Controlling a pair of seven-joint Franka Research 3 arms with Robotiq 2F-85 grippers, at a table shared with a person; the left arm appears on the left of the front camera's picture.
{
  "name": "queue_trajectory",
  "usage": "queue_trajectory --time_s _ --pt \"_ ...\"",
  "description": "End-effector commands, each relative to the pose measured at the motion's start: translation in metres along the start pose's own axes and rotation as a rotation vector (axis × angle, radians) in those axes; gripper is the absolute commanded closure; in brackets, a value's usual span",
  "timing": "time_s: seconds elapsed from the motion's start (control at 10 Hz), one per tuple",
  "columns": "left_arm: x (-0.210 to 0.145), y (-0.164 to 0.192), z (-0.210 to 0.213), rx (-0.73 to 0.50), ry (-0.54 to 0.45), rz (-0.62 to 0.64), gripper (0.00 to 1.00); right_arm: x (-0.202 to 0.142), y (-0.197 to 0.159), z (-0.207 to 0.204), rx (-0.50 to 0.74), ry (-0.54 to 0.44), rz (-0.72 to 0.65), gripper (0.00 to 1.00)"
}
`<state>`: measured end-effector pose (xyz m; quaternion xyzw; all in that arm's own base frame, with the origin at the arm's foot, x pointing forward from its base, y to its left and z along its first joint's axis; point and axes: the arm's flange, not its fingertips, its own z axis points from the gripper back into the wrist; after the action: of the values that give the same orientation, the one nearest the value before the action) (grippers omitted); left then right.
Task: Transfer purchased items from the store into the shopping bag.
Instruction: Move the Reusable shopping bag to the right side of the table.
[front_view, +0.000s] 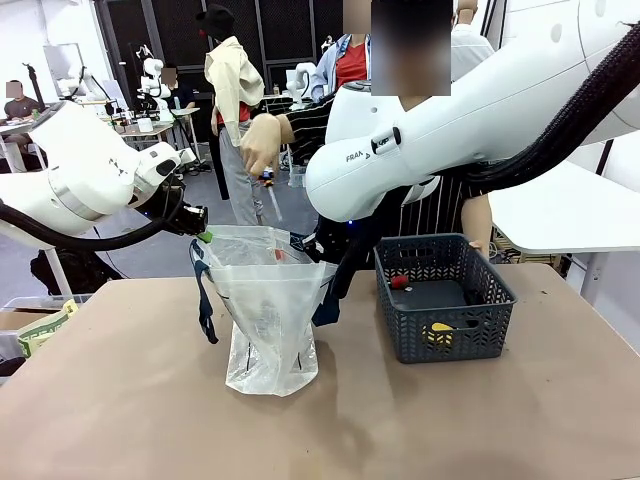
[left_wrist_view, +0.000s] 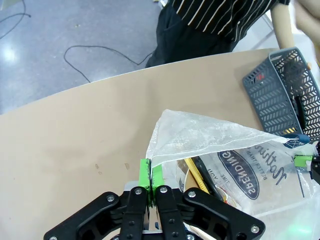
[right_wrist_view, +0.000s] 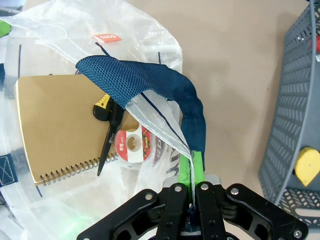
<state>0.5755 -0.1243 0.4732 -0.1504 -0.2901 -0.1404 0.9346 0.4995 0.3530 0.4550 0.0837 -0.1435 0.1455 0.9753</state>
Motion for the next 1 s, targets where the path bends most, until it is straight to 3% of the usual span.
queue_trajectory --time_s 0.0,0.9 --pt "-0.0025 0.0017 0.0044 0.0 -0.006 0.01 1.0 -0.0031 -0.0034 0.0013 0.001 0.003 -0.01 1.0" --pt "-0.0025 0.0017 0.0044 0.0 -0.006 0.01 1.0 -0.0031 -0.0034 0.0013 0.001 0.003 -0.01 1.0"
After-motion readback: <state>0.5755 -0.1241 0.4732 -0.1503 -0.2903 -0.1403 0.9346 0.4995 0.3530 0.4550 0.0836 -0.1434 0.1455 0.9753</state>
